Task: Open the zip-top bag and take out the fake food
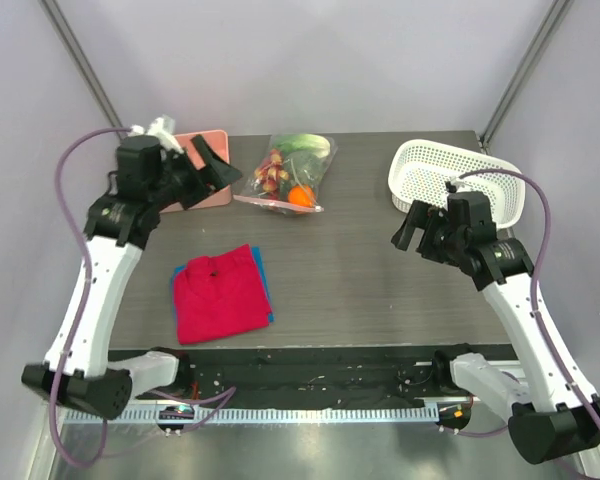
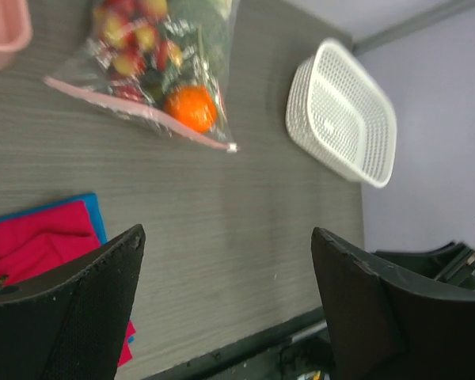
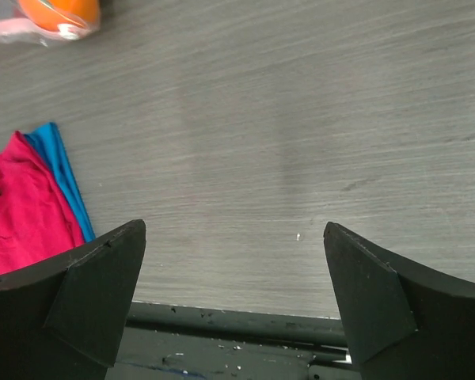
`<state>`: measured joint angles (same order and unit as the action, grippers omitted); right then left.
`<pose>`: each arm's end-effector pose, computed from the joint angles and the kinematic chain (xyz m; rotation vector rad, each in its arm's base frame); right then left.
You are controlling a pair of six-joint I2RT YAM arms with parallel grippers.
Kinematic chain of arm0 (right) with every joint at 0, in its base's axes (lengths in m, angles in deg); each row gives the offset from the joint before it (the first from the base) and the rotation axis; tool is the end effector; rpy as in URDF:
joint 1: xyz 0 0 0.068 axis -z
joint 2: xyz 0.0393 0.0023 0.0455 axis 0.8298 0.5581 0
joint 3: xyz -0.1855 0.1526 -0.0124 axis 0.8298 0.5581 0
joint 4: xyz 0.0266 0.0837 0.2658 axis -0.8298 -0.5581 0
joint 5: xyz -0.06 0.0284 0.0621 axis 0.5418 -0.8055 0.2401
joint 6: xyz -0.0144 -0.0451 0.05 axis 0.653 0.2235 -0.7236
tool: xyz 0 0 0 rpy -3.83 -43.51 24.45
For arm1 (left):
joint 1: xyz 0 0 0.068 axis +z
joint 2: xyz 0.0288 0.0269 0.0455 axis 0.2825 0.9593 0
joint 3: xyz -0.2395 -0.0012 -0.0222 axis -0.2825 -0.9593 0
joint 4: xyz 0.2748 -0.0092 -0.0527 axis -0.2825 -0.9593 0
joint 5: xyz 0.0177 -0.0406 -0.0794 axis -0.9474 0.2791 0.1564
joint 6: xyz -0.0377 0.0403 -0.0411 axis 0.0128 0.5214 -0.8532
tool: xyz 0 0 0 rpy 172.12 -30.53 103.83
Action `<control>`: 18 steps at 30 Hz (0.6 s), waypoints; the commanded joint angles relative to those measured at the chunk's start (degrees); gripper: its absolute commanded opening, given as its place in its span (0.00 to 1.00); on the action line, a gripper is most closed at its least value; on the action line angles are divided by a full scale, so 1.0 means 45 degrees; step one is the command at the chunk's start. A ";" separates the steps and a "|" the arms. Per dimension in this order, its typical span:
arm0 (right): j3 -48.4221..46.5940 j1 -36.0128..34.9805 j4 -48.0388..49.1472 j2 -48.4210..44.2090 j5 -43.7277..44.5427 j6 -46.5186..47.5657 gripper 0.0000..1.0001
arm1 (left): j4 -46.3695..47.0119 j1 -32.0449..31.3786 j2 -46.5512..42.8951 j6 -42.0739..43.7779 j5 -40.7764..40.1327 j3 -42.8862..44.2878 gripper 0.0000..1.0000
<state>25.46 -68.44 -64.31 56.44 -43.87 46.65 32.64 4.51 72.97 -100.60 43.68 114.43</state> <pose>0.2279 0.0520 0.3026 0.2801 2.3241 0.3883 0.2734 -0.0708 0.4092 -0.3744 2.0568 -0.8136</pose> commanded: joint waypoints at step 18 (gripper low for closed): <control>-0.0527 -0.2077 1.2797 0.8939 -0.4679 0.5044 1.00 | 0.3346 -0.1027 0.5562 -0.2620 0.2562 -0.2327 0.63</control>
<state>23.56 -76.13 -27.49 91.67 -59.34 60.50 43.09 0.42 101.69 -110.11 51.11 106.82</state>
